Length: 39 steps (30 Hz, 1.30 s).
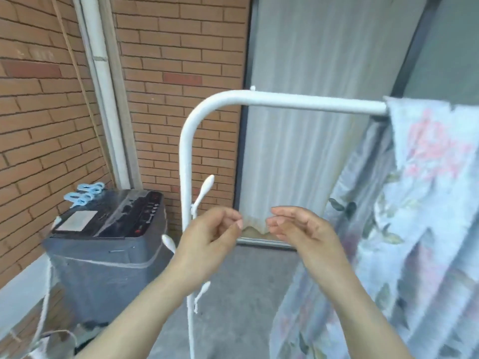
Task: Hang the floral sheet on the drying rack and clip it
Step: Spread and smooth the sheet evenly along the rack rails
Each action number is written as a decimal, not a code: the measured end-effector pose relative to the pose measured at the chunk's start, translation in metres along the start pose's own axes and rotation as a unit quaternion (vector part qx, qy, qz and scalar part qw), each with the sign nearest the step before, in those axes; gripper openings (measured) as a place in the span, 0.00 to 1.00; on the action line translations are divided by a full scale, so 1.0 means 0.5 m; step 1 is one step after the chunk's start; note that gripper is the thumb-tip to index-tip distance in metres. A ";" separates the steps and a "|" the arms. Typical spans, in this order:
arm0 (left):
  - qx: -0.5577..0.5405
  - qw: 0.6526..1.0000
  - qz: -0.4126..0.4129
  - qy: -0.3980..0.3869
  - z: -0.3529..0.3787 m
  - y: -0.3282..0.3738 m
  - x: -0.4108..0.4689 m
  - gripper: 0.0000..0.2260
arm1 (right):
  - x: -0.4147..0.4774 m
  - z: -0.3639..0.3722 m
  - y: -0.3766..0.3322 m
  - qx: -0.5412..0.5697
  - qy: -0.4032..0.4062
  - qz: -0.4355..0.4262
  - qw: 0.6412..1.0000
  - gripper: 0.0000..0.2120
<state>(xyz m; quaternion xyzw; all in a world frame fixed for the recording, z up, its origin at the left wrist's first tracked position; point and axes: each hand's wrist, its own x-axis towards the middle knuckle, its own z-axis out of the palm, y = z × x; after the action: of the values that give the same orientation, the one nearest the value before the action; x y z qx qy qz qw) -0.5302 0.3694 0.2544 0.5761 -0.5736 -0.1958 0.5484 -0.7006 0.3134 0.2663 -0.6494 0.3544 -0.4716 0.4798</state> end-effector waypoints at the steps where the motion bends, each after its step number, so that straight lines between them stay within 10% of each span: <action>1: -0.013 1.000 0.011 -0.018 0.022 0.015 0.005 0.03 | -0.011 -0.026 -0.012 -0.004 0.019 -0.003 1.000 0.09; 21: -0.077 0.977 0.185 -0.071 0.222 0.282 0.138 0.09 | -0.033 -0.321 -0.197 -0.127 0.305 -0.135 0.934 0.07; 39: 0.018 0.941 0.330 -0.072 0.178 0.336 0.229 0.09 | 0.069 -0.266 -0.217 -0.165 0.224 -0.083 0.957 0.04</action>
<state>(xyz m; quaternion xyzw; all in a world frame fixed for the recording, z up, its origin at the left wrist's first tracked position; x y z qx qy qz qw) -0.6510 0.2763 0.4159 0.3487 -0.7731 -0.0348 0.5287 -0.8161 0.2745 0.3921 -0.6243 0.4704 -0.5783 0.2334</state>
